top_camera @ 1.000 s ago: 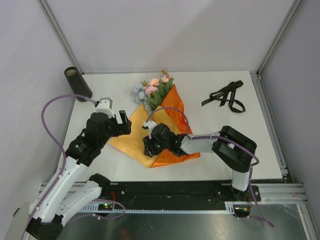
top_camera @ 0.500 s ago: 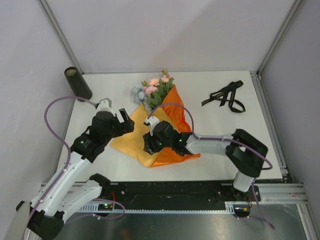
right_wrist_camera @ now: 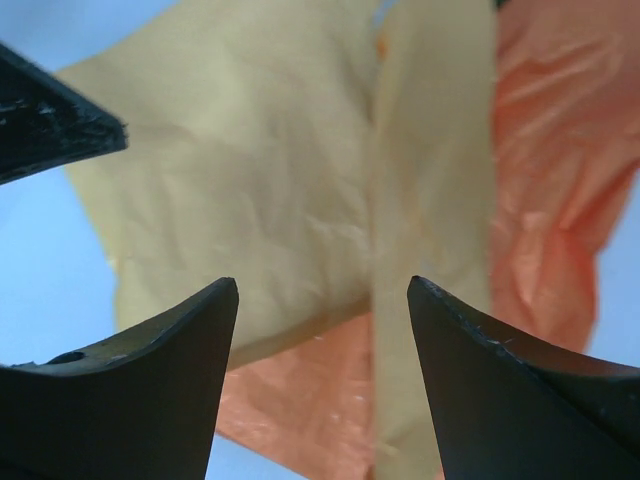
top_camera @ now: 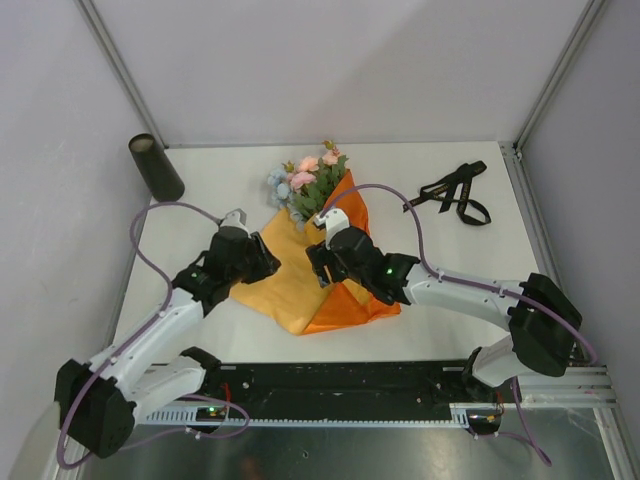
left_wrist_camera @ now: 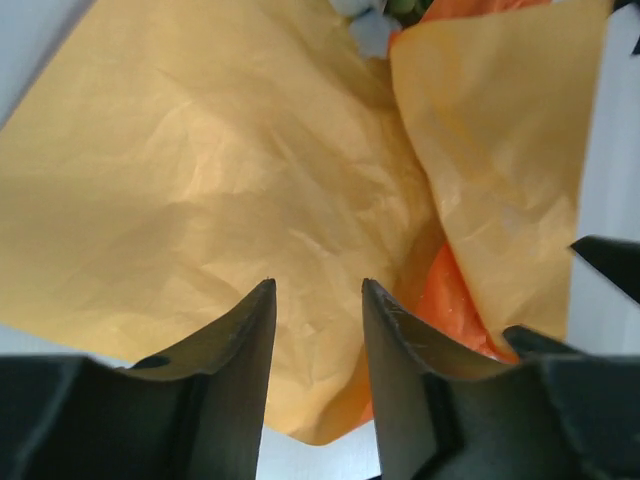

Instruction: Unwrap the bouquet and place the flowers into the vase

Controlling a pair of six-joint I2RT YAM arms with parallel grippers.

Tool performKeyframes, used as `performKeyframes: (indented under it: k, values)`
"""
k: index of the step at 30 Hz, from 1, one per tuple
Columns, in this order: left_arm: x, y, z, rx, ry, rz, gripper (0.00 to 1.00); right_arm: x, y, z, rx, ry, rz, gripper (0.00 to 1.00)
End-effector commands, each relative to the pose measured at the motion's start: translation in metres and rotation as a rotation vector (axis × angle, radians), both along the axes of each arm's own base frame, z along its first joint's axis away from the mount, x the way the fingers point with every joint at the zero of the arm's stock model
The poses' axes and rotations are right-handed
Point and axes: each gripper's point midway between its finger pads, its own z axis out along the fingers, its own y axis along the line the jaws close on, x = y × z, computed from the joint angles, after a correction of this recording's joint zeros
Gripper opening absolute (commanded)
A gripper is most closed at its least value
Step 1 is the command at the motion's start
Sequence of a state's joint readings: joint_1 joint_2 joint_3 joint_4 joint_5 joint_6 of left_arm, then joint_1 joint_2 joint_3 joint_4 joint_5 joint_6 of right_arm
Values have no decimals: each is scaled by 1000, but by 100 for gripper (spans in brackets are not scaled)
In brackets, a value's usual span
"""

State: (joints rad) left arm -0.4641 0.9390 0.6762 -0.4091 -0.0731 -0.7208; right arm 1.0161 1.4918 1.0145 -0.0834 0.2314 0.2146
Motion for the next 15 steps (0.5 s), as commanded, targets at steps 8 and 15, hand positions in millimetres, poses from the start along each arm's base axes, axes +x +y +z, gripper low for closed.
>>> performKeyframes:
  k: [8,15]
  values:
    - [14,-32,-52,-151,63,-17,2,33,-48,0,-167,-96,-152,75]
    - [13,-28,-90,-105,172,25,0,35,-39,-27,-143,-1,-92,69]
